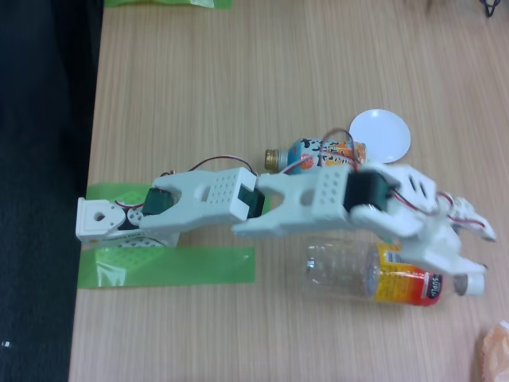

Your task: Pick up the plastic bottle and stand it up on the white place

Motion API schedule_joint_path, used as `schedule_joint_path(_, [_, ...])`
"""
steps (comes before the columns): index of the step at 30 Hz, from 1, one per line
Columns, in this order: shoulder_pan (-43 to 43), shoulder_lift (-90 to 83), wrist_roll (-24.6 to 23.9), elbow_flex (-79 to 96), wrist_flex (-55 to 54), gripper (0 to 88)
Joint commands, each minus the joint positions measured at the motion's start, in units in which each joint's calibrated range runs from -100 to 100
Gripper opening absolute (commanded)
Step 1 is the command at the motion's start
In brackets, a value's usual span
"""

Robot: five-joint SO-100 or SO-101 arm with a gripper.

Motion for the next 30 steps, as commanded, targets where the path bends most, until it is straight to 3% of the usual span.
schedule_joint_path(1, [0.0,-1.6,-2.4,-11.3,12.3,15.8])
schedule_joint_path(4, [0.2,-2.2,-3.2,-11.2,16.7,16.5])
schedule_joint_path(9, [0.1,-1.7,-2.5,-11.0,14.0,17.2])
schedule_joint_path(17, [0.8,3.6,-2.5,-10.1,11.2,36.5])
schedule_joint_path(24, [3.5,9.5,1.6,-9.1,2.6,36.6])
schedule_joint_path(30, [4.7,14.2,1.4,-9.4,2.2,36.5])
